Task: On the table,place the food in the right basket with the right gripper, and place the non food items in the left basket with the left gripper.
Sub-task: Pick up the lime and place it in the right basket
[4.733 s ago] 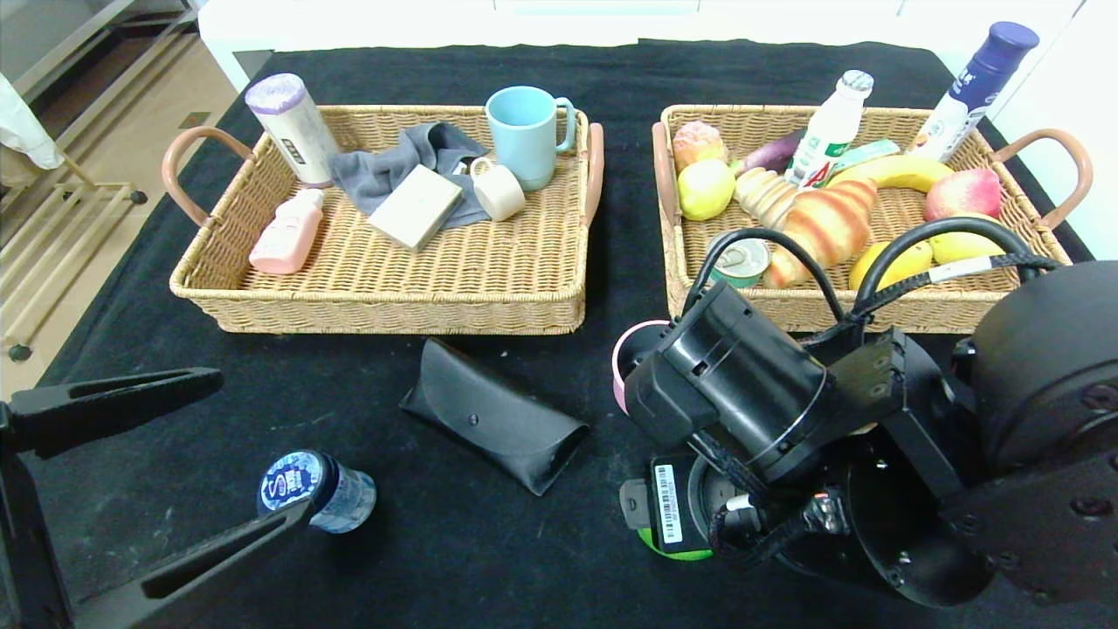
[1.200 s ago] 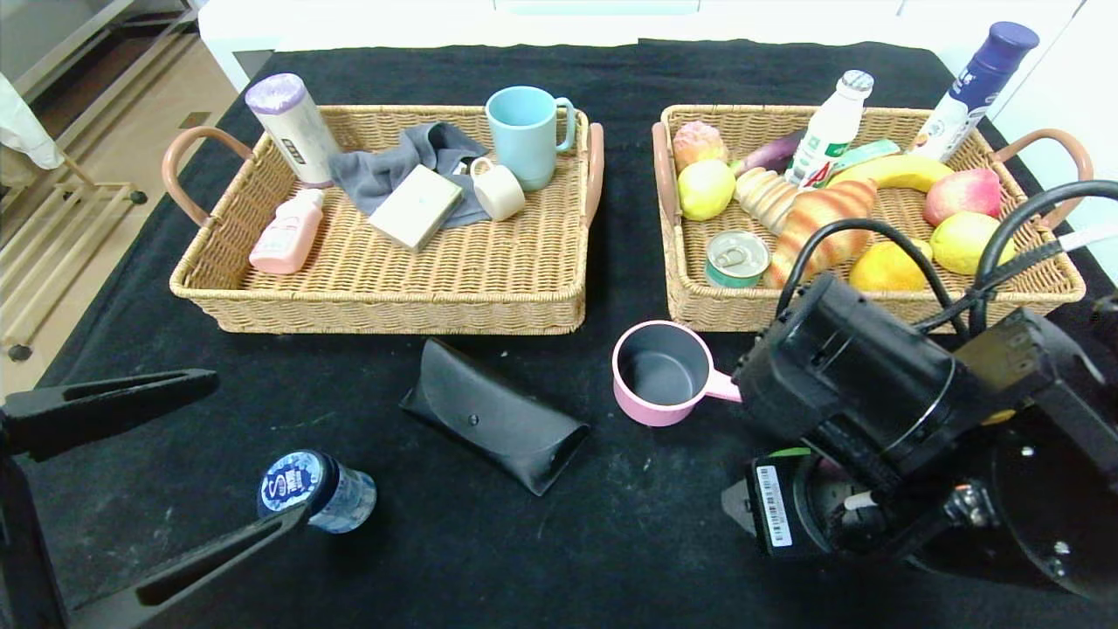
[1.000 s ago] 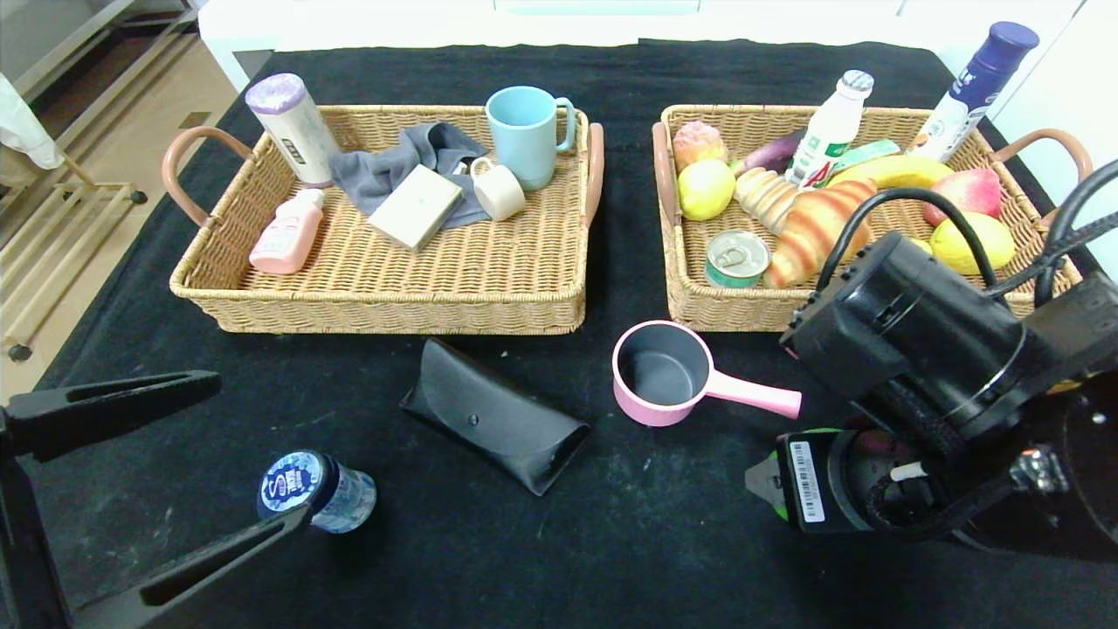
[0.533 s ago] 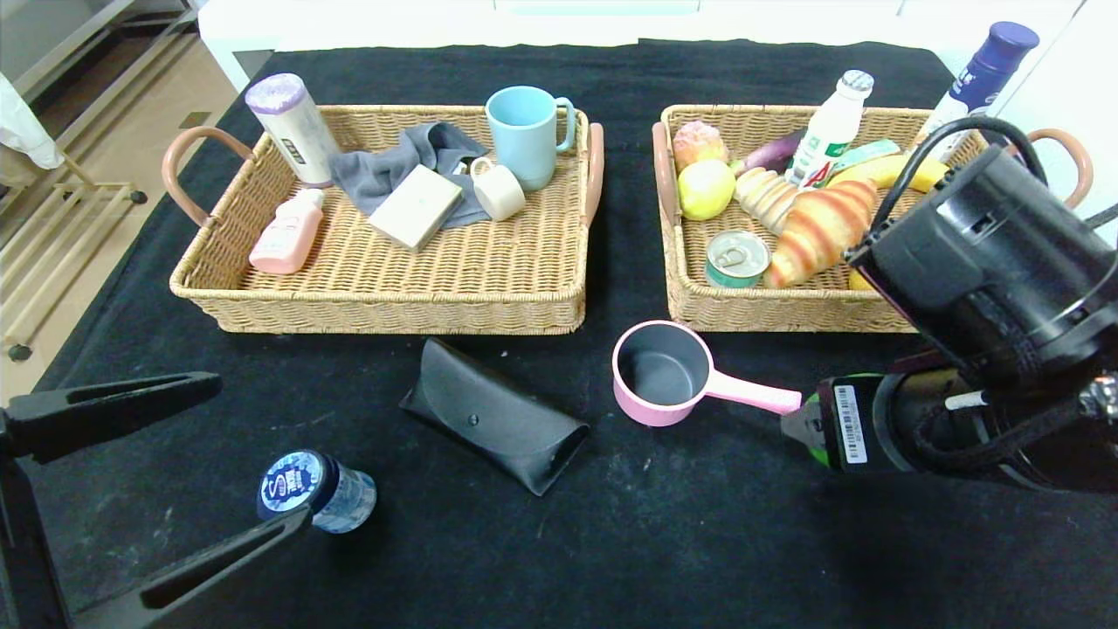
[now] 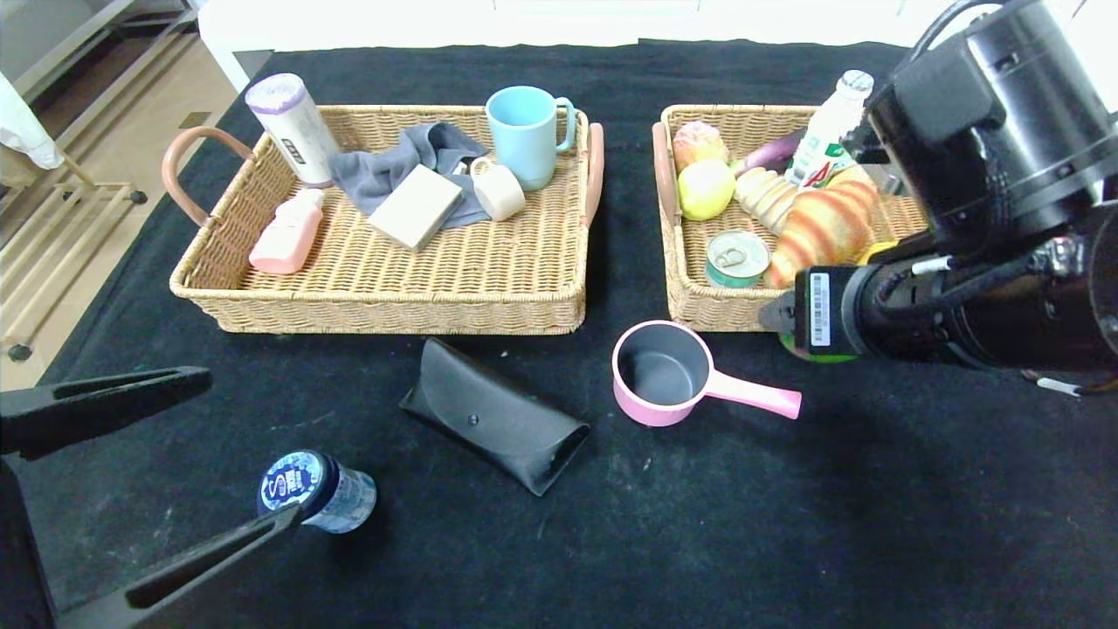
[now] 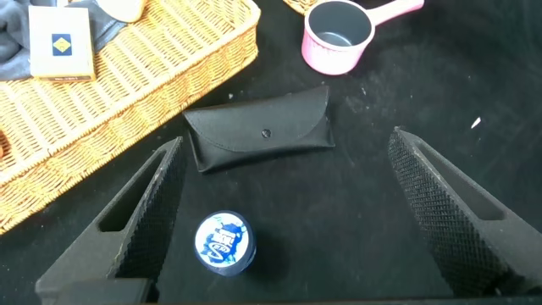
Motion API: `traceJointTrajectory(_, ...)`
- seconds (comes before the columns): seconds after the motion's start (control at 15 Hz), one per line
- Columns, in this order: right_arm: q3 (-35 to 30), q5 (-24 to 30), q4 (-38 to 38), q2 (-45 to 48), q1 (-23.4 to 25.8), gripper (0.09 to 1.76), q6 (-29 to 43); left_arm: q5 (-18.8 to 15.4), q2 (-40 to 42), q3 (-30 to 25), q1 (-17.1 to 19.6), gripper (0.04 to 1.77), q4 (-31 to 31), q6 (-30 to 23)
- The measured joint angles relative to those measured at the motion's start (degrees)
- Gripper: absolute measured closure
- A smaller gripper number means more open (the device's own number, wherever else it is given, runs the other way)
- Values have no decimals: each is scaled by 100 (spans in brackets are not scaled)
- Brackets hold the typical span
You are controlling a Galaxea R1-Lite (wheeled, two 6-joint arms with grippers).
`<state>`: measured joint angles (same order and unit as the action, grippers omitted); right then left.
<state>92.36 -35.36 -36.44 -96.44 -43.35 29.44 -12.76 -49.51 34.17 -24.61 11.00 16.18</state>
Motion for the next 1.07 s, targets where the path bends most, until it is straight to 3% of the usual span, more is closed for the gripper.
traceJointTrajectory(0.4, 651, 15, 836, -278, 444, 46, -684, -5, 26, 9, 2, 9, -6, 7)
traceJointTrajectory(1.07, 762, 100, 2200, -797, 713, 47, -1435, -18, 37, 6, 0, 9, -9, 9)
